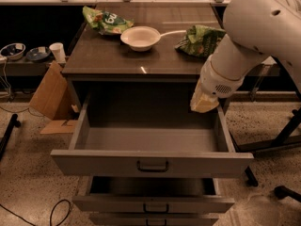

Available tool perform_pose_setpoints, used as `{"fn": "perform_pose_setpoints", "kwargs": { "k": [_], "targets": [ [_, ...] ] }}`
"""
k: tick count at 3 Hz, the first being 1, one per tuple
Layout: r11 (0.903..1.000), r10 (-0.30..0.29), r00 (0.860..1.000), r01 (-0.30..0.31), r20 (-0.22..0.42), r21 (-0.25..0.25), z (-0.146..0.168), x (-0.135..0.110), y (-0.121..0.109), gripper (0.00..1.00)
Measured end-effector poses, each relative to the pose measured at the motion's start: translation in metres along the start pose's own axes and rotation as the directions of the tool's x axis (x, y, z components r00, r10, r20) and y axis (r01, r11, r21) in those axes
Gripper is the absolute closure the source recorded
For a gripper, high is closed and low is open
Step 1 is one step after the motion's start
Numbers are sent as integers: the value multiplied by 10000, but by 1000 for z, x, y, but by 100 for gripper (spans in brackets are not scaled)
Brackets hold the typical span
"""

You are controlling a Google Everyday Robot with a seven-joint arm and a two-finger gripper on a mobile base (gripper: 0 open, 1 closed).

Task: Open top drawer

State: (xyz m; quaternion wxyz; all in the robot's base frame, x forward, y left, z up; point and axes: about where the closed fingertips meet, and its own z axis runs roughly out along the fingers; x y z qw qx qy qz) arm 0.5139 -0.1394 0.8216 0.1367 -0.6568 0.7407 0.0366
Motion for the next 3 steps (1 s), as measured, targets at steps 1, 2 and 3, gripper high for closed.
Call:
{"fn": "perform_pose_setpoints", "kwargs": {
  "k": [1, 2, 3],
  "targets": [
    [10000, 48, 10000, -48, 3, 11, 0, 0, 0, 82],
    [10000, 48, 10000, -48, 3, 11, 0, 0, 0, 59],
    [10000, 48, 10000, -48, 3, 11, 0, 0, 0, 35]
  ]
}}
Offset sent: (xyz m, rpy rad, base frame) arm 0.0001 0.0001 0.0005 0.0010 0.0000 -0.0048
